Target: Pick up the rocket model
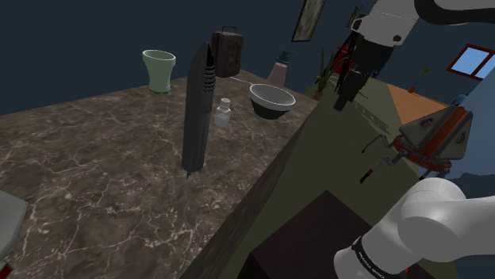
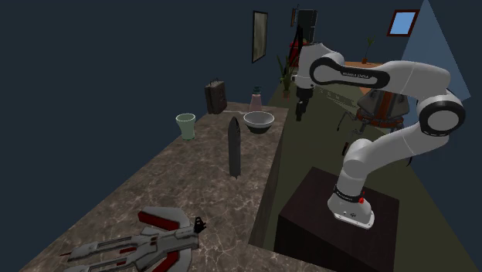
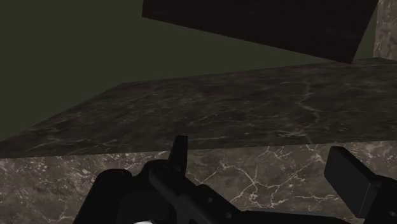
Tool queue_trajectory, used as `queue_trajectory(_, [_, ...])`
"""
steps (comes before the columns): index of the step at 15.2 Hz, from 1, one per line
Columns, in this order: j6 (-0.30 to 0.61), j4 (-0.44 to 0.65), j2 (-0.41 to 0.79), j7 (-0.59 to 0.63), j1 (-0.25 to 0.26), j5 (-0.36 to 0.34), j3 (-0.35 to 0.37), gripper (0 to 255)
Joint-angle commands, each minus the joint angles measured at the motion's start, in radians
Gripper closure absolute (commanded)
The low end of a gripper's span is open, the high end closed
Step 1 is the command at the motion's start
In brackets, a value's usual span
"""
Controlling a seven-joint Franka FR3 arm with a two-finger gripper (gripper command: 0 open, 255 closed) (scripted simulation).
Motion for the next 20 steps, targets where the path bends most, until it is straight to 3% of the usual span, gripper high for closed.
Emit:
queue_trajectory(1, [0.000,0.000,0.000,0.000,0.000,0.000,0.000,0])
queue_trajectory(11, [0.159,0.084,0.078,0.266,0.028,0.144,0.189,0])
queue_trajectory(20, [0.299,0.246,0.215,0.502,0.004,0.174,0.372,0])
